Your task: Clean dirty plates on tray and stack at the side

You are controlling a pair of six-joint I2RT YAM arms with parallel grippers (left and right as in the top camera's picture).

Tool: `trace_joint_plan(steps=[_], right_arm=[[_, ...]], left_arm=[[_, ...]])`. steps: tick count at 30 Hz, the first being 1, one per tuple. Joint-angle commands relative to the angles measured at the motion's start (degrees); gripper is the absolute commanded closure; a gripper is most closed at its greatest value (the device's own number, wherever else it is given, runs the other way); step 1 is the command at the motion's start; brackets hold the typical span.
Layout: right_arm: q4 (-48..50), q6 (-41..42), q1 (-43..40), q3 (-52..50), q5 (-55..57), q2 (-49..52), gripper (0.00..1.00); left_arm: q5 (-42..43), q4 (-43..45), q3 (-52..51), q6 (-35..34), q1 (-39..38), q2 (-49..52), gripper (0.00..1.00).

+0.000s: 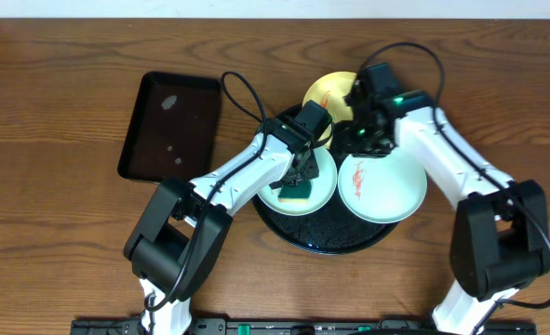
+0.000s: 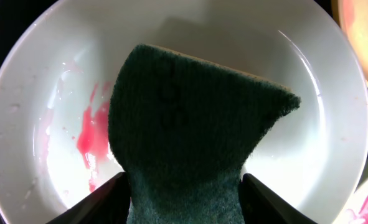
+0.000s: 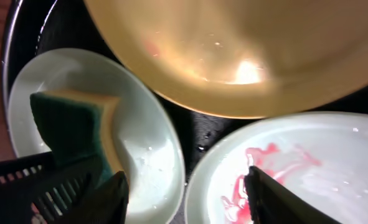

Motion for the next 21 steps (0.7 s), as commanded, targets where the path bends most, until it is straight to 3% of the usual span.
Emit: trace_joint_plan(steps=[1,7,10,21], right_arm=[[-1.25,-4.20,-2.16,0.00,-5.97,-0.02,0.44],[-1.31,-7.19,-1.25,-0.24,-5.97,0.00,0.46],[-0.22,-7.15,-0.50,-0.68,-5.92,0.00,0.56],[4.96,-4.92,0.00,-3.80,-4.66,0.07,0.55]], left_arm=[[-0.31,-0.17,0.37,0.52,-0.17,-0.39,0.43],[-0.31,-0.15,0.37,0.52,-0.15,-0.39,0.43],[-0.31,-0.20,0.37,0.52,-0.17,-0.39,0.43],[-0.31,-0.15,0.37,0.52,-0.15,-0.39,0.42]])
